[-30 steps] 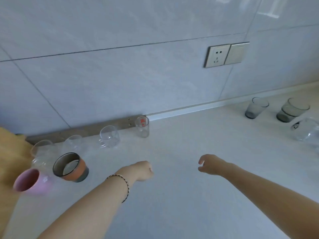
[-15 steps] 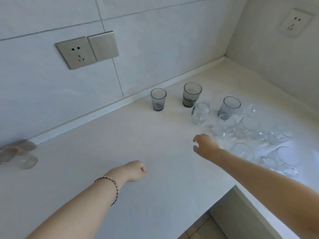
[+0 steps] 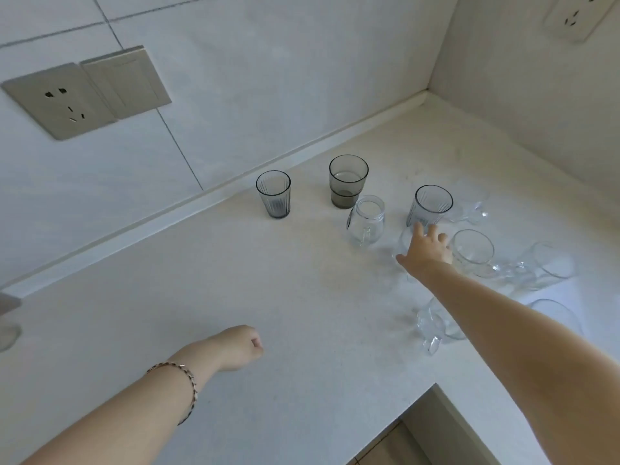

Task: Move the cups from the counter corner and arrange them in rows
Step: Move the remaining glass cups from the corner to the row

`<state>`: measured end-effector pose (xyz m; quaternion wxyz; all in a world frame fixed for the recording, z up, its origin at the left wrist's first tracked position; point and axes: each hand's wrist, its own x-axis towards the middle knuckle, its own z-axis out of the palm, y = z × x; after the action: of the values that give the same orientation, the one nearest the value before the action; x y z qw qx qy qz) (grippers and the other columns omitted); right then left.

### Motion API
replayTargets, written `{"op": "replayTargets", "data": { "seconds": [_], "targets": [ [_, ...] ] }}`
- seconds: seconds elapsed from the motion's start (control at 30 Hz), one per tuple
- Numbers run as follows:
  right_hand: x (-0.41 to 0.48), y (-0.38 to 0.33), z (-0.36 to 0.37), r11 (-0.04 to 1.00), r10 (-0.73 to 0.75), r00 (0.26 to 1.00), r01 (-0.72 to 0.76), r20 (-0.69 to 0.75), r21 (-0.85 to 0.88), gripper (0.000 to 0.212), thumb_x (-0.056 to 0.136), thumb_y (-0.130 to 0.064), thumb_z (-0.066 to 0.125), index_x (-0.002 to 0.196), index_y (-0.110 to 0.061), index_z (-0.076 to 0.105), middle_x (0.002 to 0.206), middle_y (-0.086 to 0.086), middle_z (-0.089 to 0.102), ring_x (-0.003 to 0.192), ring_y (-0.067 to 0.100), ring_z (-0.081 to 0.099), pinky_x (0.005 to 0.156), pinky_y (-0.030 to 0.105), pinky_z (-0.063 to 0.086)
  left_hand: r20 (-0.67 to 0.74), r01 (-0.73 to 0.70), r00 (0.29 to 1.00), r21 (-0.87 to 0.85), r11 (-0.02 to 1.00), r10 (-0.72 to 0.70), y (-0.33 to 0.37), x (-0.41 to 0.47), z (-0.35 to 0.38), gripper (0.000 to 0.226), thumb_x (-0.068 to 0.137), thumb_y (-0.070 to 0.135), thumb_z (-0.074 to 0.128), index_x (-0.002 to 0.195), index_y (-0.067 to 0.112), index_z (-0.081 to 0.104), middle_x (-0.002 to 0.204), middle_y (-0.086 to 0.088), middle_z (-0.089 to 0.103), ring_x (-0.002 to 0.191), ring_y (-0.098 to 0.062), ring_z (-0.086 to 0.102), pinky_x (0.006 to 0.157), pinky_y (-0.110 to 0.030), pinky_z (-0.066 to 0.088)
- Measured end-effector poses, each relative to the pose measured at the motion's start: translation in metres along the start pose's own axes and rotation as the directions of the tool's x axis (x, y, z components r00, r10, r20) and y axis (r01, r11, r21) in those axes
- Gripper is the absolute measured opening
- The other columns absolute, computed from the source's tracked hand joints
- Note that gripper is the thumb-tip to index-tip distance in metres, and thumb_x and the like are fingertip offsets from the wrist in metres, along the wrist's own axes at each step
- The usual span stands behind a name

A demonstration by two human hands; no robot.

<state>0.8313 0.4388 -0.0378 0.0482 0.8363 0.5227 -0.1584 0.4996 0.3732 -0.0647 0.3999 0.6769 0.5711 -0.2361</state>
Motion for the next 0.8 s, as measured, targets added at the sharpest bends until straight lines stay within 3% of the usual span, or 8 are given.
{"op": "replayTargets", "data": {
  "seconds": [0.2, 0.27, 0.43, 0.57, 0.8],
  "targets": [
    [0.003, 0.005, -0.006, 1.0, -0.03, 0.999, 0.03, -0.012, 0.007, 0.07, 0.079, -0.038, 0.072, 0.134, -0.011, 0.037, 0.135, 0.014, 0.04, 0.123, 0.036, 0.039, 0.089, 0.042, 0.047, -0.008, 0.057, 0.998, -0.034, 0.998, -0.057, -0.011, -0.004, -0.001, 0.011, 0.091, 0.018, 0.044, 0.081, 0.023, 0.048, 0.09, 0.0, 0.05, 0.084, -0.015, 0.046, 0.068, -0.021, 0.034],
    [-0.005, 0.003, -0.009, 0.997, -0.067, 0.997, 0.066, -0.024, -0.028, 0.072, 0.076, -0.04, 0.074, 0.133, -0.012, 0.04, 0.133, 0.012, 0.041, 0.123, 0.035, 0.04, 0.085, 0.041, 0.048, -0.008, 0.05, 0.999, -0.068, 0.996, -0.05, -0.013, -0.006, -0.003, 0.014, 0.091, 0.017, 0.043, 0.078, 0.023, 0.045, 0.089, -0.002, 0.047, 0.08, -0.016, 0.043, 0.06, -0.024, 0.032],
    [-0.044, -0.036, -0.011, 0.957, -0.28, 0.959, 0.283, 0.041, -0.071, 0.084, 0.071, -0.041, 0.076, 0.141, -0.022, 0.034, 0.137, 0.007, 0.04, 0.126, 0.031, 0.038, 0.093, 0.039, 0.046, -0.032, 0.058, 0.998, -0.129, 0.99, -0.062, -0.032, -0.027, 0.002, 0.009, 0.091, 0.017, 0.043, 0.085, 0.023, 0.047, 0.087, -0.003, 0.048, 0.077, -0.016, 0.044, 0.061, -0.024, 0.032],
    [-0.089, -0.091, 0.001, 0.868, -0.479, 0.863, 0.493, 0.164, -0.056, 0.085, 0.07, -0.042, 0.076, 0.141, -0.024, 0.035, 0.137, 0.004, 0.039, 0.126, 0.027, 0.039, 0.097, 0.037, 0.045, -0.059, 0.101, 0.991, -0.208, 0.973, -0.116, -0.064, -0.055, 0.011, 0.01, 0.091, 0.018, 0.043, 0.086, 0.022, 0.051, 0.088, -0.001, 0.053, 0.077, -0.017, 0.048, 0.071, -0.021, 0.036],
    [-0.201, -0.226, 0.047, 0.635, -0.715, 0.635, 0.765, 0.294, -0.109, 0.082, 0.072, -0.041, 0.073, 0.142, -0.027, 0.033, 0.139, 0.001, 0.036, 0.126, 0.024, 0.039, 0.098, 0.033, 0.043, -0.113, 0.207, 0.956, -0.39, 0.897, -0.269, -0.183, -0.129, 0.049, 0.025, 0.088, 0.019, 0.042, 0.064, 0.026, 0.039, 0.082, -0.004, 0.045, 0.072, -0.019, 0.04, 0.056, -0.025, 0.028]
  ]
}}
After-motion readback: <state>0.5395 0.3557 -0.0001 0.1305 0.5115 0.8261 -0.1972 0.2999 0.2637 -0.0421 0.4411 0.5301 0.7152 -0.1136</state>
